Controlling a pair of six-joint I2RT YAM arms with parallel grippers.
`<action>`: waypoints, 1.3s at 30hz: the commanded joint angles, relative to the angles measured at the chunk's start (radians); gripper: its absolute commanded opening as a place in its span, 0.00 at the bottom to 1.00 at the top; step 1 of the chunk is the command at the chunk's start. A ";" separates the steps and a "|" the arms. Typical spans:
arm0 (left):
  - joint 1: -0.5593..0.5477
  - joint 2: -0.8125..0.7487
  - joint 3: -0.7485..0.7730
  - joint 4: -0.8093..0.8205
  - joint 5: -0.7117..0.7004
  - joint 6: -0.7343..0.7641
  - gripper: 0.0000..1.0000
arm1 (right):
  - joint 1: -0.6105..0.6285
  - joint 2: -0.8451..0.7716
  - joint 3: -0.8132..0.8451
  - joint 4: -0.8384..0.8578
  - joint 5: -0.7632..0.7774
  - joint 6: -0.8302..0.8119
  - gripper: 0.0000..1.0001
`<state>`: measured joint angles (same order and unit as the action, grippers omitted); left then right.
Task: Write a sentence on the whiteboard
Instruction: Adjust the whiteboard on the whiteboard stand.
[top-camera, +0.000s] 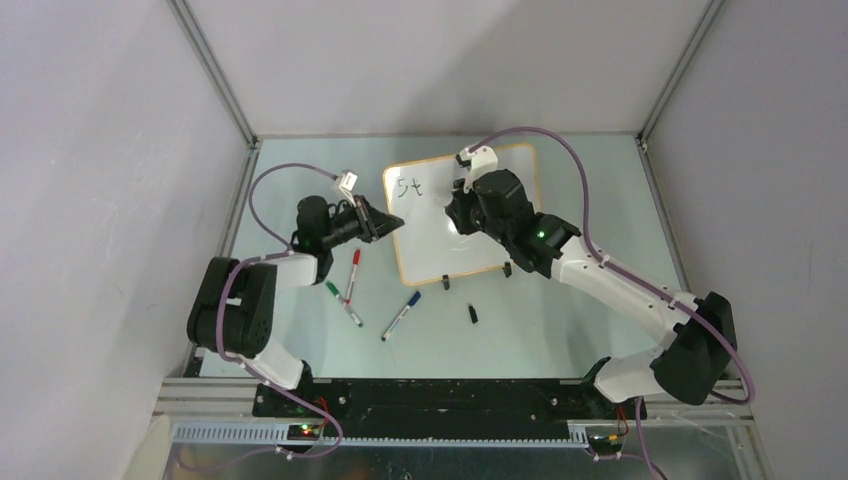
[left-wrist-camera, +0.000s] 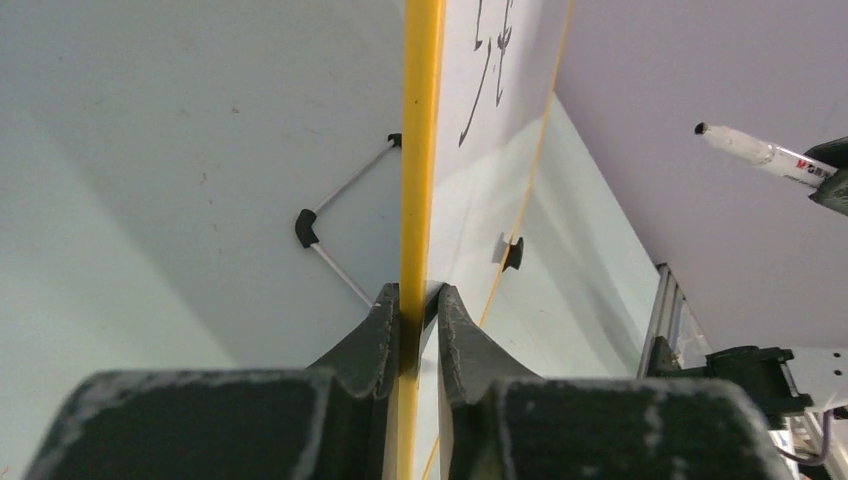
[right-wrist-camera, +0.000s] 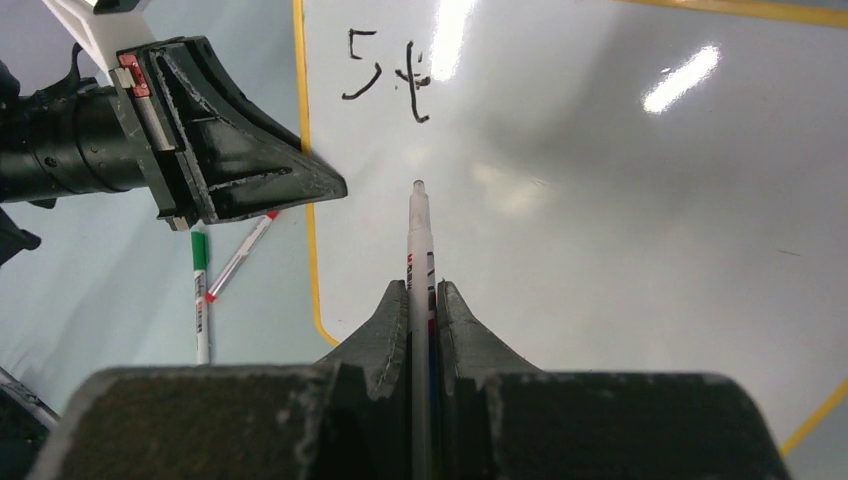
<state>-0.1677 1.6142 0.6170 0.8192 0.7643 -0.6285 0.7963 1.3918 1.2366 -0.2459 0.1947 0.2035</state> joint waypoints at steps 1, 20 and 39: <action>-0.006 -0.076 0.019 -0.269 -0.190 0.180 0.00 | -0.003 -0.066 -0.019 0.094 0.027 -0.024 0.00; -0.099 -0.098 -0.037 -0.191 -0.256 0.202 0.02 | -0.010 -0.066 -0.027 0.145 -0.022 -0.049 0.00; -0.120 -0.020 0.026 -0.229 -0.203 0.184 0.00 | -0.135 -0.040 0.028 0.105 -0.057 -0.017 0.00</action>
<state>-0.2764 1.5589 0.6327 0.6937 0.5915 -0.5438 0.7254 1.3521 1.2198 -0.1402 0.1474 0.1608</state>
